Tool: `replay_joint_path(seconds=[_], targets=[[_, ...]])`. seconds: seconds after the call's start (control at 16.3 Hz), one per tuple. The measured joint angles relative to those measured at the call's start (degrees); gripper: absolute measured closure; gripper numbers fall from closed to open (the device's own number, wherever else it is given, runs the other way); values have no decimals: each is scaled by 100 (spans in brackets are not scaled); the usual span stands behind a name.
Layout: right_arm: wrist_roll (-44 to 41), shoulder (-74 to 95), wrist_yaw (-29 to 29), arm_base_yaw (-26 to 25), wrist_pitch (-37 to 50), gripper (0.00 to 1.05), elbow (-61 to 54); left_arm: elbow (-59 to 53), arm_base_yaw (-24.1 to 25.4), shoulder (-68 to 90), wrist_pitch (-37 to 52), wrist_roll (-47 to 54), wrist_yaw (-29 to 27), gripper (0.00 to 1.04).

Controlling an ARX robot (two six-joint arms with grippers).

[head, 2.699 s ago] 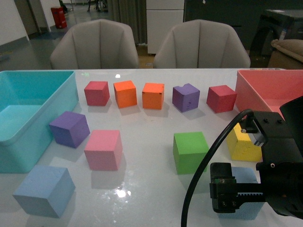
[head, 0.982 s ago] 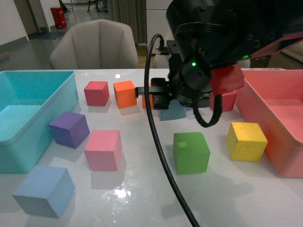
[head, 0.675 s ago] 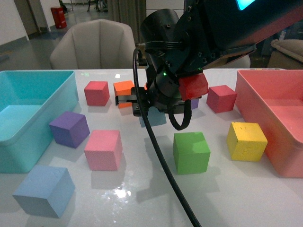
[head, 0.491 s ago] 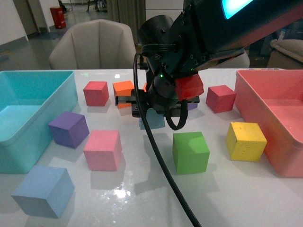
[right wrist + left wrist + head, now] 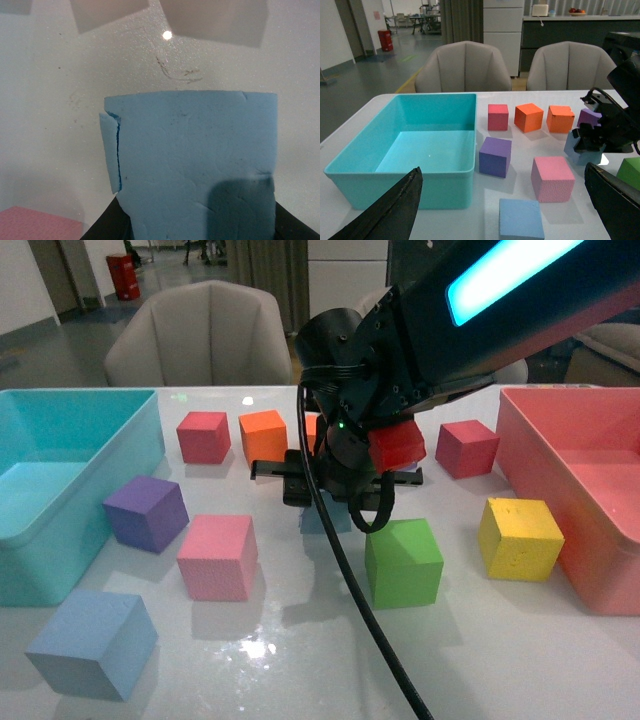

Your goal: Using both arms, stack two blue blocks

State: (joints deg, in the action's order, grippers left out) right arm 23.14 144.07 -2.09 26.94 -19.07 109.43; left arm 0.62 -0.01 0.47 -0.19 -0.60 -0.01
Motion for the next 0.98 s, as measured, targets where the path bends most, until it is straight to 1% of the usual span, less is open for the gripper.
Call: replay_joint_path(seconds=[0.12, 0.18, 0.25, 0.43, 0.49, 0.55, 0.61, 0.8, 0.92, 0.98], targets=[[42, 61, -4, 0, -63, 63, 33, 0, 0, 0, 0, 0, 0, 7], [42, 70, -13, 0, -68, 56, 37, 0, 0, 0, 0, 0, 0, 7], [61, 72, -13, 0, -70, 43, 46, 0, 0, 0, 0, 0, 2, 7], [83, 68, -4, 2, -11, 10, 46, 0, 0, 0, 0, 0, 2, 7], [83, 63, -9, 2, 15, 5, 44, 0, 0, 0, 0, 0, 2, 7], [83, 22, -31, 4, 103, 8, 9, 0, 0, 0, 0, 0, 0, 7], [83, -87, -61, 4, 186, 6, -109, 0, 0, 0, 0, 0, 0, 7], [90, -870, -90, 13, 807, 6, -807, 0, 0, 0, 0, 0, 2, 7], [125, -1759, -175, 11, 1464, 6, -1624, 0, 0, 0, 0, 0, 0, 7], [105, -2192, -328, 7, 1856, 6, -2087, 0, 0, 0, 0, 0, 2, 7]])
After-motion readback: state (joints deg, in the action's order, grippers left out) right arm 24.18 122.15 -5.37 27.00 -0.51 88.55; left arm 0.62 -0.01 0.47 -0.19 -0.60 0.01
